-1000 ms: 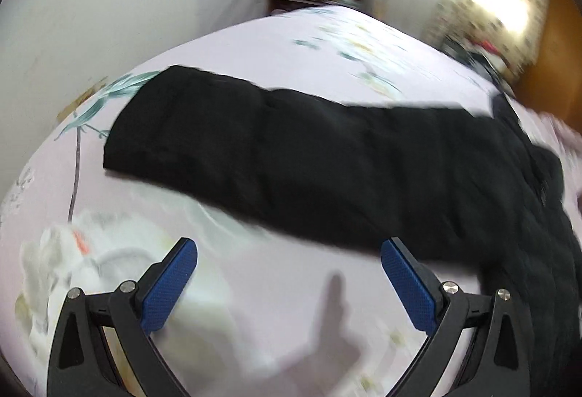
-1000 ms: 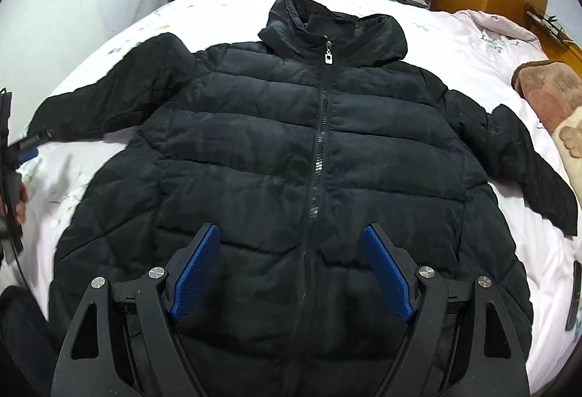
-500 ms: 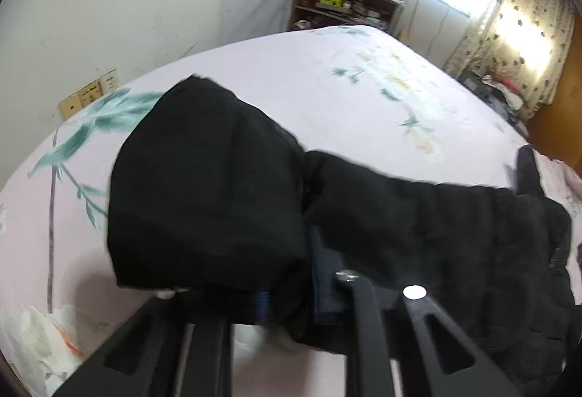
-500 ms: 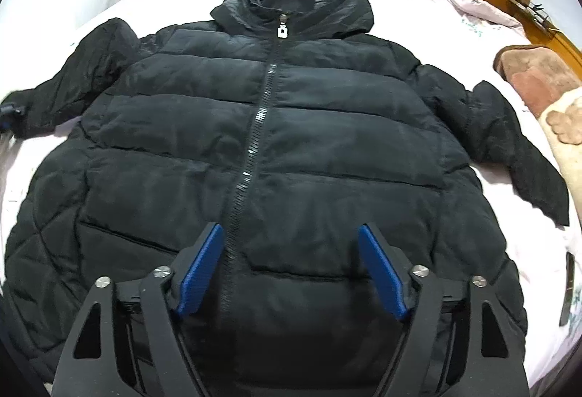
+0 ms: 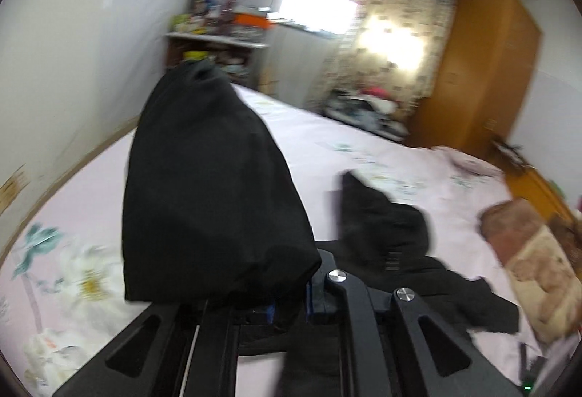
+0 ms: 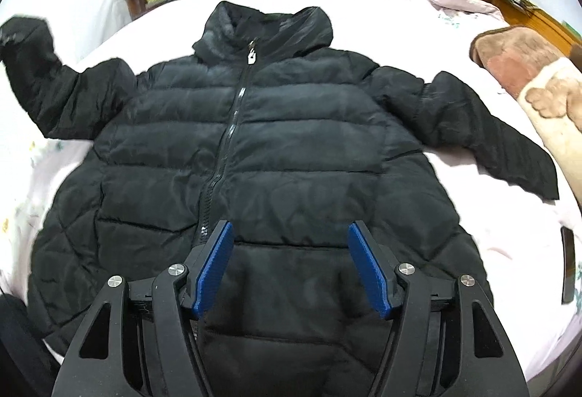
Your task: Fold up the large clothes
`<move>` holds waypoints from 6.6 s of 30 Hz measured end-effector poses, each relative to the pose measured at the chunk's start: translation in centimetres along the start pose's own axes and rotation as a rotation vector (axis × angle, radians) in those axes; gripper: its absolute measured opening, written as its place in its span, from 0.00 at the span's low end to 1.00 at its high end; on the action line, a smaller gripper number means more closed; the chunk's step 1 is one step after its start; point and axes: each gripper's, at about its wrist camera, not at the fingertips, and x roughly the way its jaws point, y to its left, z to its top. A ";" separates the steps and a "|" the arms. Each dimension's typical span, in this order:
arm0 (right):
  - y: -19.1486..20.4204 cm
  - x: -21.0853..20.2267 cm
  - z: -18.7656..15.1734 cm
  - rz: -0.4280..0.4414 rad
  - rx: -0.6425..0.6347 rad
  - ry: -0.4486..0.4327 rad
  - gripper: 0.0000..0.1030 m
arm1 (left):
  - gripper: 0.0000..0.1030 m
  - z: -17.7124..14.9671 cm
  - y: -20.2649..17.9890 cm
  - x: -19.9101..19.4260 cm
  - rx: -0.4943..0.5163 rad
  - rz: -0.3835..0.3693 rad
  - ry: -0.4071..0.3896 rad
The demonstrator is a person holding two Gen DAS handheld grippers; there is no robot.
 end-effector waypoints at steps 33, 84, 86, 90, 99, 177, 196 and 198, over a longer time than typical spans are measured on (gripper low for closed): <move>-8.0 0.4 3.6 0.011 0.138 -0.136 0.64 | 0.83 -7.8 -13.7 10.0 0.118 -0.449 0.217; -8.7 -4.5 0.8 -0.012 0.185 -0.098 0.47 | 0.59 -17.5 -7.8 -4.2 0.251 -0.034 0.243; -8.7 -6.4 -0.6 -0.007 0.187 -0.108 0.47 | 0.59 -18.3 -8.5 -6.0 0.258 -0.044 0.242; -8.6 -8.7 -2.4 -0.009 0.187 -0.120 0.47 | 0.61 -19.4 -9.3 -8.5 0.257 -0.066 0.240; -11.7 -9.7 -3.6 -0.013 0.265 -0.138 0.47 | 0.62 -19.9 -11.2 -8.7 0.275 -0.059 0.239; 4.3 4.7 9.7 0.413 -0.059 -0.065 0.56 | 0.62 -14.2 -3.0 2.6 0.089 0.045 0.176; -11.5 14.3 8.6 -0.010 0.109 0.011 0.17 | 0.30 -18.5 -12.2 19.7 0.257 -0.012 0.311; -11.4 14.4 8.4 -0.030 0.103 0.014 0.17 | 0.30 -18.4 -12.2 19.8 0.264 -0.006 0.314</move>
